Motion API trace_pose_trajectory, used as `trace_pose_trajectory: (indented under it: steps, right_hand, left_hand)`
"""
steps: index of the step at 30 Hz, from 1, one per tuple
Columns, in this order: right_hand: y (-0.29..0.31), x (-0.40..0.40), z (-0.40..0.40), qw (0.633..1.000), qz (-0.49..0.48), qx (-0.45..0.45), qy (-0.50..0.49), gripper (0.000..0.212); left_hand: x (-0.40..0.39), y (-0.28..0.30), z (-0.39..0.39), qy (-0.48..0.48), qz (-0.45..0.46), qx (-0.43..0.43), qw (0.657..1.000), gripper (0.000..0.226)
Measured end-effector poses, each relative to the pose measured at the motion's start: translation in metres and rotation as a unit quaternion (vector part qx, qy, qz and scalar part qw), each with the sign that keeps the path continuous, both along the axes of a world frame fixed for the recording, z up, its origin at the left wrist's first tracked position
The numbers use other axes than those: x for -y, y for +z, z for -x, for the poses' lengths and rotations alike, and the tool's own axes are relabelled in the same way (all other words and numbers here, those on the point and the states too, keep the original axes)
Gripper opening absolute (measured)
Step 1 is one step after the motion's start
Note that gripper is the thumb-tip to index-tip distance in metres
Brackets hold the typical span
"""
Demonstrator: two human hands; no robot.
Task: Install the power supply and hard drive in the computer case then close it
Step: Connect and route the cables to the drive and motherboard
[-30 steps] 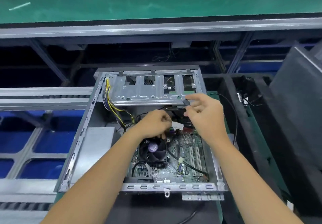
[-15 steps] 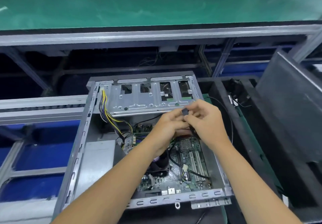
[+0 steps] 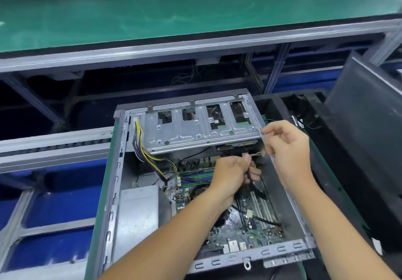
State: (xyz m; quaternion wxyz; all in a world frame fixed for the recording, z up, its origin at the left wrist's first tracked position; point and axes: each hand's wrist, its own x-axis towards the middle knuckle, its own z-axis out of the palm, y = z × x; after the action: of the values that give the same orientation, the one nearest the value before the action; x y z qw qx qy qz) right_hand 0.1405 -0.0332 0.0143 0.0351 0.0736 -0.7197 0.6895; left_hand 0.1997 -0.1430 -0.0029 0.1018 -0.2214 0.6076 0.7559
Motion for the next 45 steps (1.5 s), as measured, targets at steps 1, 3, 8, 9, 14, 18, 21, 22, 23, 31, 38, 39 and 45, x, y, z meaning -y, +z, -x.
trace_pose_trajectory:
  steps: [1, 3, 8, 9, 14, 18, 21, 22, 23, 31, 38, 39, 45]
  right_hand:
    - [0.000, 0.000, 0.000, 1.000, -0.002, -0.001, -0.004, 0.031]
    - [0.001, 0.001, 0.001, 1.000, -0.014, -0.002, -0.011, 0.031]
    - [0.002, 0.003, -0.001, 1.000, -0.022, 0.001, -0.006, 0.031]
    - [0.003, 0.003, -0.001, 1.000, -0.017, 0.004, -0.007, 0.031]
    - [0.001, 0.003, 0.003, 1.000, -0.027, 0.008, 0.002, 0.031]
    - [-0.001, 0.002, 0.006, 0.999, -0.033, 0.009, -0.002, 0.028]
    - [-0.001, 0.003, 0.005, 1.000, -0.027, 0.013, -0.001, 0.028]
    - [-0.001, 0.003, 0.005, 1.000, -0.027, 0.013, 0.001, 0.028]
    - [-0.001, 0.003, 0.005, 0.999, -0.030, 0.013, 0.004, 0.028]
    - [0.002, 0.003, 0.004, 0.999, -0.038, 0.015, 0.014, 0.030]
    - [0.002, 0.003, 0.004, 0.999, -0.041, 0.027, 0.015, 0.021]
    - [0.002, 0.002, 0.004, 0.999, -0.041, 0.028, 0.015, 0.021]
    - [0.000, 0.001, 0.006, 0.999, -0.039, 0.030, 0.013, 0.023]
  left_hand:
    - [-0.002, 0.001, 0.002, 0.011, -0.012, 0.000, 1.000, 0.027]
    - [-0.004, 0.004, 0.005, 0.035, -0.023, -0.007, 0.999, 0.025]
    - [-0.004, 0.011, 0.007, 0.053, 0.007, -0.020, 0.998, 0.022]
    - [-0.004, 0.011, 0.008, 0.054, 0.017, -0.019, 0.998, 0.024]
    - [-0.002, 0.010, 0.011, 0.059, 0.015, -0.010, 0.998, 0.028]
    - [-0.001, 0.008, 0.013, 0.073, 0.015, -0.020, 0.997, 0.027]
    - [-0.001, 0.007, 0.013, 0.069, 0.014, -0.011, 0.997, 0.029]
    - [-0.001, 0.007, 0.014, 0.070, 0.011, -0.008, 0.997, 0.028]
    - [-0.001, 0.007, 0.014, 0.074, 0.005, -0.008, 0.997, 0.026]
    - [-0.005, 0.006, 0.014, 0.095, -0.016, -0.024, 0.995, 0.026]
    - [-0.004, -0.001, 0.014, 0.078, -0.008, -0.016, 0.997, 0.022]
    - [-0.004, -0.002, 0.015, 0.075, -0.004, -0.018, 0.997, 0.022]
    - [-0.004, -0.004, 0.014, 0.069, 0.005, -0.025, 0.997, 0.020]
